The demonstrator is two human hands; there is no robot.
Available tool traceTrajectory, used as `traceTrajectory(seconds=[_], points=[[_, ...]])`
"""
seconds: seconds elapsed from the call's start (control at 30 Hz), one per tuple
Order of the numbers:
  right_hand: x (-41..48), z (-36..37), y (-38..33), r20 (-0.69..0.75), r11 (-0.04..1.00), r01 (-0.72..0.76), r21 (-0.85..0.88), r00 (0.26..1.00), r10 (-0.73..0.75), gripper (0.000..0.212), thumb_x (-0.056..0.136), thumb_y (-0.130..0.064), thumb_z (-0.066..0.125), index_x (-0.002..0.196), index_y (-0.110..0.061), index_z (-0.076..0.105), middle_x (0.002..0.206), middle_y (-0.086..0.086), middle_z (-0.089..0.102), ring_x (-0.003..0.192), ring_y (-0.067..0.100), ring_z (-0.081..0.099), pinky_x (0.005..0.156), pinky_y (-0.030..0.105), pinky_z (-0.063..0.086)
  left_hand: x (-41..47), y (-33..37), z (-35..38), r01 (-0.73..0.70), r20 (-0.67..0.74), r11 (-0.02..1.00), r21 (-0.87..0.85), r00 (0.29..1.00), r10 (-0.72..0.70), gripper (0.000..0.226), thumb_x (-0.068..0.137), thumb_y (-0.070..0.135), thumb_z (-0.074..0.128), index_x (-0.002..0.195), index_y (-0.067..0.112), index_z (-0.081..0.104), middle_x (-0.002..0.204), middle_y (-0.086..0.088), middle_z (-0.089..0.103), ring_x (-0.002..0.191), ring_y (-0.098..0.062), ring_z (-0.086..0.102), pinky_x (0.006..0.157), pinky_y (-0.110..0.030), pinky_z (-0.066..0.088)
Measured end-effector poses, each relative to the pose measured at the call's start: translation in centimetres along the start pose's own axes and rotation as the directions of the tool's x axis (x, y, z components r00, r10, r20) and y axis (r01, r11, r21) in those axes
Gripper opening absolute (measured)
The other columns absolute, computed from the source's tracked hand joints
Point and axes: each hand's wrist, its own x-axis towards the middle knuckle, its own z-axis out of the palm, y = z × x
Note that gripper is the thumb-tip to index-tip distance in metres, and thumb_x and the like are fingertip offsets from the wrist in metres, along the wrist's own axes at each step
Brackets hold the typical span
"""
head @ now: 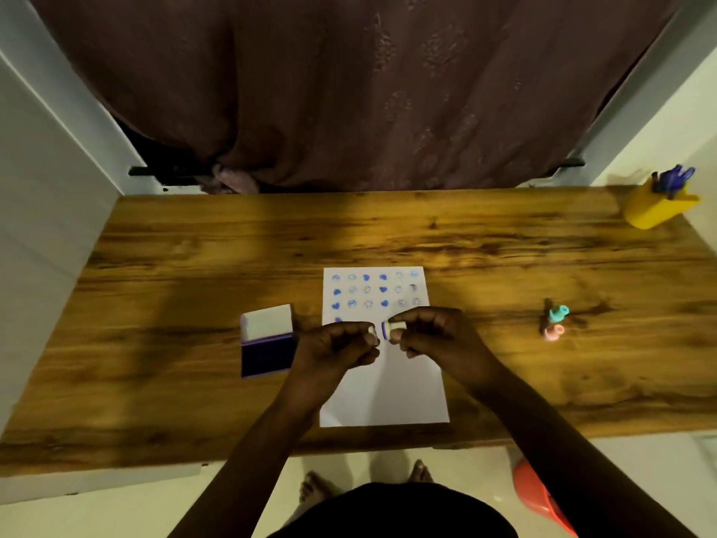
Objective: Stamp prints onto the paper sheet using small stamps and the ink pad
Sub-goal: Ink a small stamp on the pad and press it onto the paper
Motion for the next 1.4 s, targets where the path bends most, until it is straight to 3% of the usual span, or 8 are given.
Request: traceTrajectory(seconds=[0.2,0.4,0.47,0.57,0.77,0.97,1.17,1.4], points=[[-2.1,-2.6,1.3,-0.058,0.997,0.066,-0.029,0.996,-0.068,0.027,0.088,-0.019,0.076,0.115,-0.016,0.074,0.108,-0.007,0.076,0.093,0.01,0.073,0.07,0.023,0.057,0.4,0.1,3.8,-0.038,0.067,0.998,0.059,0.997,0.034,0.04,0.092,0.008,0.075,0.1,0.047,0.08,0.108,0.011,0.081,0.099,-0.023,0.08,0.077,-0.027,0.063],[-3.3,-5.1,2.4,-0.035,0.996,0.062,-0.058,0.997,-0.064,0.027,0.09,-0.017,0.074,0.117,-0.016,0.074,0.109,-0.012,0.077,0.1,0.009,0.073,0.078,0.021,0.06,0.6,-0.3,5.7,-0.067,0.123,0.995,0.076,0.991,0.058,0.034,0.09,0.003,0.075,0.105,0.033,0.082,0.11,0.001,0.082,0.1,-0.025,0.079,0.085,-0.039,0.066],[-3.8,-6.1,2.7,-0.015,0.997,0.03,-0.07,0.999,-0.032,0.021,0.091,-0.019,0.073,0.112,-0.017,0.076,0.104,-0.008,0.079,0.097,0.013,0.074,0.082,0.025,0.061,0.5,-0.5,6.5,-0.06,0.144,0.994,0.088,0.988,0.047,0.029,0.09,0.003,0.076,0.107,0.025,0.082,0.109,-0.005,0.082,0.097,-0.03,0.08,0.087,-0.044,0.065],[-4.7,-7.4,3.3,0.01,0.995,0.022,-0.1,1.0,-0.021,0.01,0.091,-0.019,0.074,0.098,-0.025,0.078,0.084,-0.016,0.078,0.079,-0.002,0.072,0.068,0.013,0.054,0.4,-1.2,7.8,-0.037,0.175,0.994,0.105,0.984,0.018,0.027,0.09,0.003,0.075,0.106,0.023,0.083,0.105,-0.01,0.082,0.095,-0.033,0.08,0.088,-0.045,0.065],[-6.2,-10.8,4.9,-0.063,0.972,-0.01,-0.236,0.998,-0.005,0.01,0.086,-0.02,0.078,0.095,-0.018,0.078,0.08,-0.014,0.075,0.075,0.002,0.07,0.065,0.016,0.053,1.1,-2.6,11.6,-0.018,0.211,0.968,0.249,0.977,-0.036,0.029,0.088,0.007,0.08,0.105,0.031,0.083,0.102,0.002,0.084,0.097,-0.021,0.08,0.087,-0.042,0.065],[-6.5,-12.4,7.6,-0.132,0.728,-0.065,-0.682,0.991,-0.035,0.022,0.082,-0.034,0.078,0.098,-0.02,0.074,0.097,-0.007,0.074,0.084,0.007,0.069,0.073,0.022,0.055,2.9,-4.0,13.5,0.047,0.087,0.889,0.456,0.991,-0.097,0.019,0.086,0.021,0.083,0.104,0.025,0.081,0.101,0.007,0.082,0.097,-0.011,0.077,0.097,-0.045,0.061],[-6.2,-12.5,9.6,-0.1,0.617,-0.128,-0.777,0.992,0.08,0.035,0.079,-0.041,0.077,0.107,-0.023,0.067,0.113,-0.003,0.067,0.101,0.014,0.064,0.082,0.024,0.052,3.3,-4.4,13.4,0.091,0.023,0.895,0.438,0.993,-0.112,0.014,0.088,0.02,0.081,0.096,0.031,0.081,0.09,0.011,0.082,0.09,-0.01,0.079,0.094,-0.046,0.063],[-5.9,-12.9,10.2,-0.054,0.607,-0.077,-0.791,0.997,0.056,0.041,0.086,-0.041,0.072,0.122,-0.023,0.064,0.123,-0.001,0.064,0.115,0.017,0.062,0.094,0.027,0.05,3.6,-4.5,13.8,0.1,0.014,0.893,0.439,0.993,-0.118,0.018,0.09,0.019,0.079,0.091,0.037,0.078,0.087,0.015,0.081,0.087,-0.009,0.079,0.096,-0.045,0.062]])
